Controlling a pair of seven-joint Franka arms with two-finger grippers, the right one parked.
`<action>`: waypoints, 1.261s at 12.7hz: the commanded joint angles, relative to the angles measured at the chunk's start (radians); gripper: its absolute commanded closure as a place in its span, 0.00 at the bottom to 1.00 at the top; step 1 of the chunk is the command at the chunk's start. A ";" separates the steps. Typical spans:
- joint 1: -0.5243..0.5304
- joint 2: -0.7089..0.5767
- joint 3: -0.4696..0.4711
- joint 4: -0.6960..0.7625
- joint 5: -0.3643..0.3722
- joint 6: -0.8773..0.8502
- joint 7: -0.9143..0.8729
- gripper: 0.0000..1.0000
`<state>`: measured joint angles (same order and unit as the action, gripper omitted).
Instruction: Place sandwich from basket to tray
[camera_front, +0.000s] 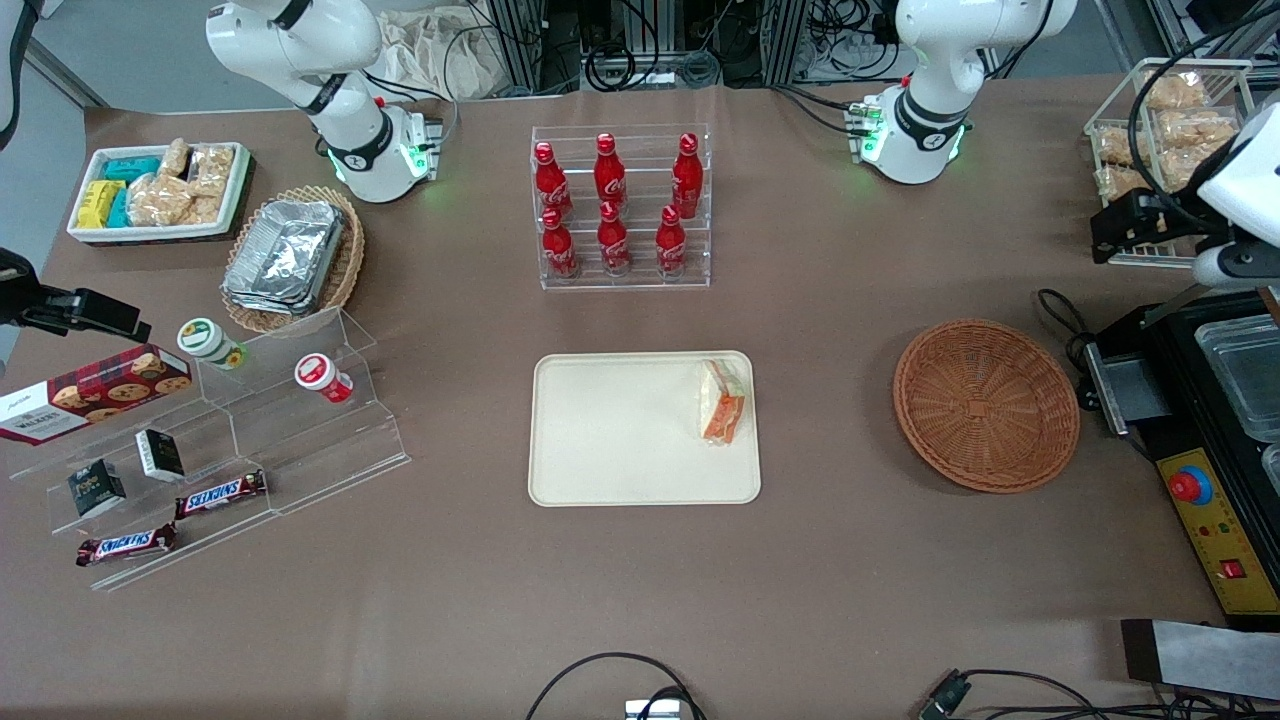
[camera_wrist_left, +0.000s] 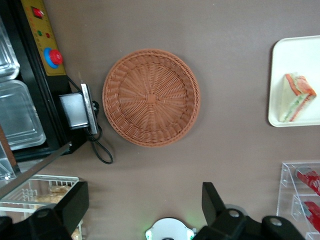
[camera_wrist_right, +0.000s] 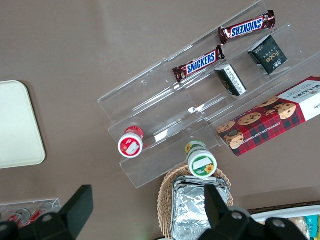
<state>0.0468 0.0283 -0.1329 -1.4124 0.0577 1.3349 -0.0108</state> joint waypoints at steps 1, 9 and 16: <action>-0.001 -0.033 0.027 -0.051 -0.062 0.009 0.014 0.00; -0.007 -0.027 0.029 -0.181 -0.065 0.199 -0.003 0.00; -0.007 -0.025 0.027 -0.214 -0.064 0.239 -0.003 0.00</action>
<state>0.0460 0.0235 -0.1135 -1.6034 0.0053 1.5563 -0.0110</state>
